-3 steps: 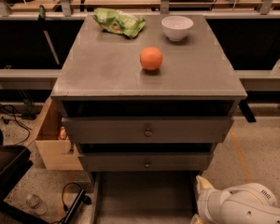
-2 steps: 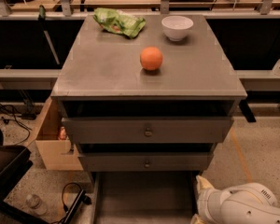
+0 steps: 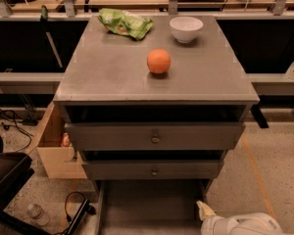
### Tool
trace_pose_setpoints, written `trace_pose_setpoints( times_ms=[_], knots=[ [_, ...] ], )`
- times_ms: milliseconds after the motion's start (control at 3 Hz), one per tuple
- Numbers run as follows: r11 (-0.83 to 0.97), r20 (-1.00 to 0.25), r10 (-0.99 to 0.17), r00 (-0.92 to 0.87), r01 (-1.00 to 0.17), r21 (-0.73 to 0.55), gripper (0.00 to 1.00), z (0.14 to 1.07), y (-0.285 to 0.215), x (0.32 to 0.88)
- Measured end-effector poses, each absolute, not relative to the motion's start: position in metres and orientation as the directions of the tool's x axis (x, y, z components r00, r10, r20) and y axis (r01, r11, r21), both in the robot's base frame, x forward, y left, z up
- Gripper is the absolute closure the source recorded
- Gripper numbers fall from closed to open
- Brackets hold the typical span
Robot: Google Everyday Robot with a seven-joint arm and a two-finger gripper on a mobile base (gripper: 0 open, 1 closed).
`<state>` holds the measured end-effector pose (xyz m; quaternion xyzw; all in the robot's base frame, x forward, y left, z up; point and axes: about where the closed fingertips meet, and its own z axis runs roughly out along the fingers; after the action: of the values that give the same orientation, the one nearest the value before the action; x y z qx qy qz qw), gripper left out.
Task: Close bottom drawer
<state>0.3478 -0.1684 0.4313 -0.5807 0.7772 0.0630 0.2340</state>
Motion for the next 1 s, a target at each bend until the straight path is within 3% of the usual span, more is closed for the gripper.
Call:
trace_pose_setpoints(
  times_ms=[1000],
  knots=[
    [0.318, -0.525, -0.828, -0.194, -0.935, -0.155, 0.0, 0.339, -0.176, 0.309]
  ],
)
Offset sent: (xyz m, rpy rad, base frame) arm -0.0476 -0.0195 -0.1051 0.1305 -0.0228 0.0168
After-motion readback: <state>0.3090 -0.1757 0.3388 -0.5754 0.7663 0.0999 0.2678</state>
